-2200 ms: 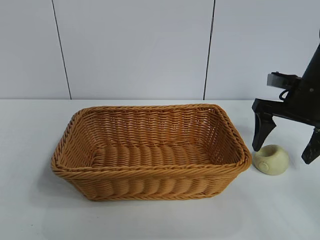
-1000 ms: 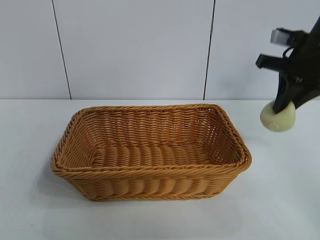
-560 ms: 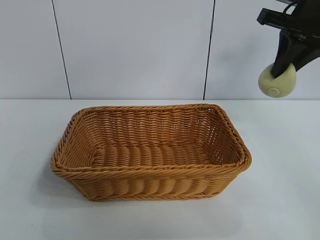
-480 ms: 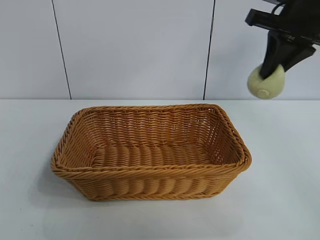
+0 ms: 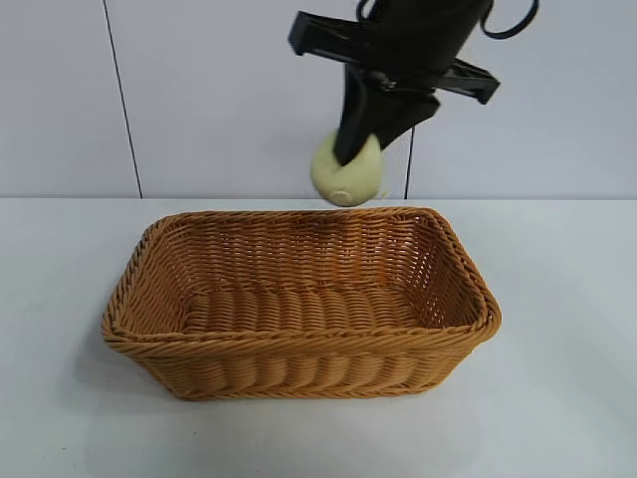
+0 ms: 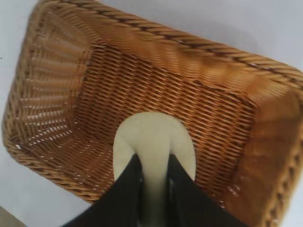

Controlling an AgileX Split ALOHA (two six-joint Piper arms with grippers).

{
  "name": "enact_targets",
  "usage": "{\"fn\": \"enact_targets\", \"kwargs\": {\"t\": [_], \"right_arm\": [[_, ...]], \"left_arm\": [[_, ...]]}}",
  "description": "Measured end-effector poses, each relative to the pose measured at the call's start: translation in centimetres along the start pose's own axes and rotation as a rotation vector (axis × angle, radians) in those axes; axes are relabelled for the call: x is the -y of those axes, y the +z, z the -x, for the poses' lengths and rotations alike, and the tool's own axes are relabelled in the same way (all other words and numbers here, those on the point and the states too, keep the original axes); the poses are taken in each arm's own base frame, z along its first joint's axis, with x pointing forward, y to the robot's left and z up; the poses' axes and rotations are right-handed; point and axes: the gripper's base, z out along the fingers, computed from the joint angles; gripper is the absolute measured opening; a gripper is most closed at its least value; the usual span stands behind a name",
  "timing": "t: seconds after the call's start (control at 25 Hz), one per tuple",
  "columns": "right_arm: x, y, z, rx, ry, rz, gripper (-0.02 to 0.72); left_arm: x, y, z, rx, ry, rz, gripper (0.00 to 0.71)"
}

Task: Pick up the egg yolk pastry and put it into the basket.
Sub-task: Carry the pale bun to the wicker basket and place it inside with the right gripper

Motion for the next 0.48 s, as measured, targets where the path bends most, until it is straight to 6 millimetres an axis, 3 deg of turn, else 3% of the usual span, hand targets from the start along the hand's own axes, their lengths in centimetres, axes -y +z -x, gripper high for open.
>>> {"fn": "enact_targets", "kwargs": {"t": [0.12, 0.48], "right_arm": [[-0.5, 2.6, -0.1, -0.028, -0.01, -0.006, 0.095], [1.7, 10.1, -1.2, -0.164, 0.028, -0.068, 0.097]], "left_arm": [[0.0, 0.0, 0.0, 0.0, 0.0, 0.0, 0.692], [0.0, 0.0, 0.0, 0.0, 0.0, 0.0, 0.692]]}}
